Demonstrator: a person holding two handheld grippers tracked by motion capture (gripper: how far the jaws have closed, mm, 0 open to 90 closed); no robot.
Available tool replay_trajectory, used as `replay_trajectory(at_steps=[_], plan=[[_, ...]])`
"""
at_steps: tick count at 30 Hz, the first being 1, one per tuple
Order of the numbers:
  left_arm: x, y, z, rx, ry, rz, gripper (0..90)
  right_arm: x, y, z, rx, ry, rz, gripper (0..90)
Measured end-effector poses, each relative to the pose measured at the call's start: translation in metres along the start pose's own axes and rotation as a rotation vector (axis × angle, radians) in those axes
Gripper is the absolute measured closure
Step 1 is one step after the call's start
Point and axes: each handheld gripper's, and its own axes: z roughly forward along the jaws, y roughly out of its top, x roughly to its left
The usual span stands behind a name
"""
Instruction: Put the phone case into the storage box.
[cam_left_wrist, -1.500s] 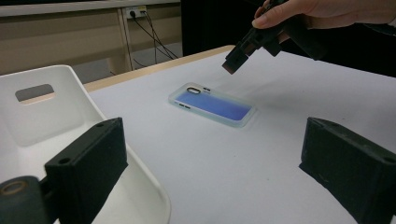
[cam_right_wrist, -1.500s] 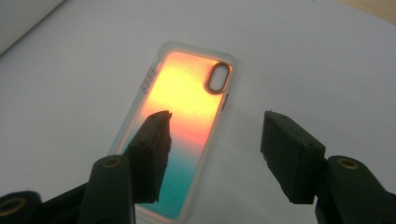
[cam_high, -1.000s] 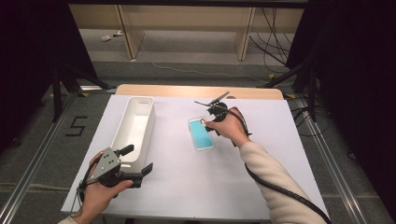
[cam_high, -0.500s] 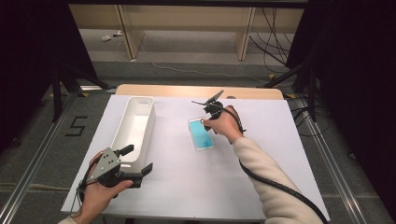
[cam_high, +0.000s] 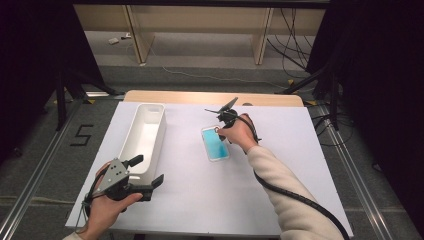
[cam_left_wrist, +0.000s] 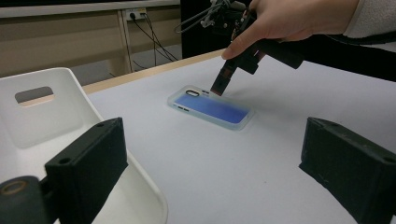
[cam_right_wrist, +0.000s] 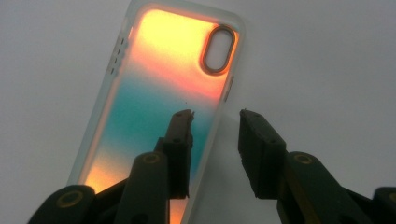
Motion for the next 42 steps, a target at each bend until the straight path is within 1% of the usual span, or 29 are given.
replay_trajectory(at_steps=[3, 4, 5, 6, 10, 11, 12, 13, 15, 16, 18, 19, 21, 23, 25, 26, 29, 30, 32, 33, 34, 35, 36, 37, 38, 40, 42], plan=[[-0.0001, 0.0004, 0.0002, -0.001, -0.001, 0.002, 6.4, 0.0009, 0.0018, 0.0003, 0.008, 0.002, 0.005, 67.0], [-0.0001, 0.0003, 0.0004, -0.001, -0.001, 0.001, 6.5, 0.0016, 0.0024, 0.0001, 0.007, 0.003, 0.015, 67.7], [-0.0003, 0.0001, 0.0004, -0.001, 0.000, -0.003, 6.5, 0.0013, 0.0026, 0.0005, -0.004, 0.000, 0.014, 68.4], [-0.0001, 0.0001, 0.0003, 0.000, 0.000, 0.000, 6.4, 0.0015, 0.0031, -0.0009, 0.017, 0.005, 0.019, 68.9], [0.0000, 0.0001, -0.0001, -0.002, 0.000, -0.001, 6.4, 0.0013, 0.0041, -0.0009, 0.020, 0.005, 0.025, 70.4], [-0.0001, 0.0001, -0.0001, -0.002, -0.001, -0.002, 6.5, 0.0022, 0.0044, -0.0006, 0.021, 0.001, 0.038, 70.5], [-0.0001, 0.0002, -0.0001, -0.003, -0.001, -0.003, 6.5, 0.0024, 0.0043, -0.0001, 0.020, 0.001, 0.037, 70.6], [0.0000, 0.0002, -0.0001, -0.004, -0.002, -0.003, 6.4, 0.0028, 0.0041, 0.0001, 0.030, -0.001, 0.041, 70.7], [0.0001, -0.0002, -0.0004, -0.003, -0.001, -0.003, 6.5, 0.0015, 0.0037, 0.0014, 0.027, -0.005, 0.015, 70.9], [0.0002, -0.0004, -0.0006, -0.004, 0.000, -0.005, 6.5, 0.0017, 0.0036, 0.0021, 0.024, -0.004, 0.016, 70.9], [0.0003, -0.0002, -0.0012, -0.008, 0.000, -0.004, 6.5, 0.0046, 0.0040, 0.0022, 0.028, -0.007, 0.045, 70.8], [0.0001, -0.0001, -0.0015, -0.007, 0.000, -0.003, 6.5, 0.0046, 0.0040, 0.0022, 0.028, -0.007, 0.045, 70.8], [0.0000, -0.0003, -0.0015, -0.006, -0.001, -0.003, 6.5, 0.0032, 0.0041, 0.0022, 0.023, -0.010, 0.014, 70.9], [0.0001, -0.0003, -0.0015, -0.007, -0.001, -0.003, 6.5, 0.0044, 0.0043, 0.0016, 0.024, -0.004, 0.030, 70.9], [0.0002, -0.0002, -0.0016, -0.007, 0.000, -0.002, 6.5, 0.0024, 0.0048, 0.0018, 0.015, -0.014, 0.014, 70.9], [0.0001, -0.0002, -0.0016, -0.007, -0.001, -0.002, 6.5, 0.0033, 0.0051, 0.0014, 0.020, -0.013, 0.030, 71.1], [0.0000, -0.0003, -0.0014, -0.006, -0.001, -0.002, 6.4, 0.0024, 0.0056, 0.0013, 0.015, -0.020, 0.020, 71.2], [-0.0001, -0.0003, -0.0014, -0.006, -0.001, -0.002, 6.5, 0.0034, 0.0059, 0.0004, 0.022, -0.016, 0.027, 71.1], [-0.0001, -0.0002, -0.0016, -0.006, -0.001, -0.002, 6.5, 0.0034, 0.0061, 0.0004, 0.024, -0.013, 0.023, 71.1], [0.0000, -0.0001, -0.0017, -0.006, -0.001, -0.001, 6.5, 0.0041, 0.0062, 0.0000, 0.028, -0.014, 0.032, 71.1], [0.0000, -0.0002, -0.0016, -0.006, -0.001, -0.002, 6.5, 0.0033, 0.0063, 0.0004, 0.018, -0.015, 0.019, 71.1], [0.0001, -0.0002, -0.0016, -0.006, -0.001, -0.001, 6.5, 0.0037, 0.0066, 0.0010, 0.013, -0.018, 0.025, 71.2], [0.0000, -0.0002, -0.0016, -0.006, -0.002, -0.001, 6.5, 0.0055, 0.0066, 0.0004, 0.029, -0.010, 0.048, 71.2], [0.0001, -0.0002, -0.0017, -0.006, -0.002, 0.001, 6.5, 0.0055, 0.0067, 0.0006, 0.029, -0.011, 0.047, 71.1], [0.0001, -0.0001, -0.0019, -0.006, -0.002, 0.003, 6.4, 0.0047, 0.0065, 0.0008, 0.028, -0.008, 0.036, 71.1], [0.0002, -0.0001, -0.0020, -0.007, -0.002, 0.002, 6.5, 0.0052, 0.0067, 0.0006, 0.038, -0.010, 0.043, 71.1], [0.0003, -0.0002, -0.0020, -0.006, -0.002, 0.003, 6.5, 0.0030, 0.0070, 0.0015, 0.025, -0.017, 0.018, 71.2]])
